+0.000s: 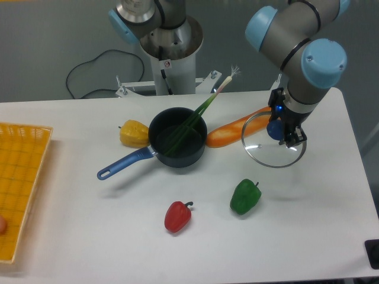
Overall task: Close the pot lid
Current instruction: 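Lift the glass lid held in the gripper up from the table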
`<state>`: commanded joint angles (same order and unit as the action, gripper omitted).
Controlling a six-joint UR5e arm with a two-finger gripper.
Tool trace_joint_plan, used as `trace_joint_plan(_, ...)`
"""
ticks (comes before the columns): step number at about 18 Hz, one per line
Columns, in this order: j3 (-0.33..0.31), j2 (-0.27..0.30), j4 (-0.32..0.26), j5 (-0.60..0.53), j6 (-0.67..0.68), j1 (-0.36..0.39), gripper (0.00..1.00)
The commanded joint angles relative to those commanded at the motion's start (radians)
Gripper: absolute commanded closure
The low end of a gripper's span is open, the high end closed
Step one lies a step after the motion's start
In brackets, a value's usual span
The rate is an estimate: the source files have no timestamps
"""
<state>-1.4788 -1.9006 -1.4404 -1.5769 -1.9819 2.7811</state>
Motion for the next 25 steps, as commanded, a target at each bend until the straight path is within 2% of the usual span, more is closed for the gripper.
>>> trace_joint_plan(9, -0.003, 0.002, 0.000, -0.017, 0.000, 0.002, 0.60)
trace_joint_plan(13, -0.003, 0.003, -0.005, -0.080, 0.006, -0.008, 0.60)
trace_joint_plan(19, -0.002, 0.014, -0.006, -0.081, 0.090, -0.049, 0.60)
trace_joint_plan(25, 0.000, 0.054, -0.061, -0.081, 0.139, -0.066, 0.60)
